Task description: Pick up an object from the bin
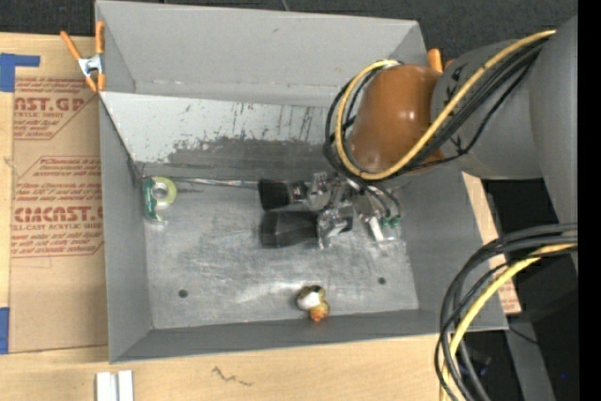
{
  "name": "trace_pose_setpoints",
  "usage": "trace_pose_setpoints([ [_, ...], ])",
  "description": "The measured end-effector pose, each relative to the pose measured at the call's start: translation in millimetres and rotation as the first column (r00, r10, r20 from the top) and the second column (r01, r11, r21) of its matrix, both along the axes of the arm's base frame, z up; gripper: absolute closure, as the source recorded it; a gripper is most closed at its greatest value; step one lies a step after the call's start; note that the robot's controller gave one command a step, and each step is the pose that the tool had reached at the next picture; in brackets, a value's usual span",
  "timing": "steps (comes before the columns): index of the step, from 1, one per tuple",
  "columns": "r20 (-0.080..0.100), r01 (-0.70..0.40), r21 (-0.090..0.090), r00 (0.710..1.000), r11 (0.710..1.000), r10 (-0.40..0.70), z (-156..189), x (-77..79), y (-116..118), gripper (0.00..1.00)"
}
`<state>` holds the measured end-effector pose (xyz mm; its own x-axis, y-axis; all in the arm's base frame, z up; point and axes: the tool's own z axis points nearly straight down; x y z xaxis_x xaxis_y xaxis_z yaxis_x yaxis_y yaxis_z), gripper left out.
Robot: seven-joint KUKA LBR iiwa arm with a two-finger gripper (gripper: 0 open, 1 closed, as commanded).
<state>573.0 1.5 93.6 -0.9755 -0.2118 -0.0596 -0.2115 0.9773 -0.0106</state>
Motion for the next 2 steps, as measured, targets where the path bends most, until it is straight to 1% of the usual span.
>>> trace_pose_setpoints([
  [2, 0.0, 0.0, 0.0, 1.0, 1.0, 0.0, 0.0, 0.0, 0.0, 1.0],
])
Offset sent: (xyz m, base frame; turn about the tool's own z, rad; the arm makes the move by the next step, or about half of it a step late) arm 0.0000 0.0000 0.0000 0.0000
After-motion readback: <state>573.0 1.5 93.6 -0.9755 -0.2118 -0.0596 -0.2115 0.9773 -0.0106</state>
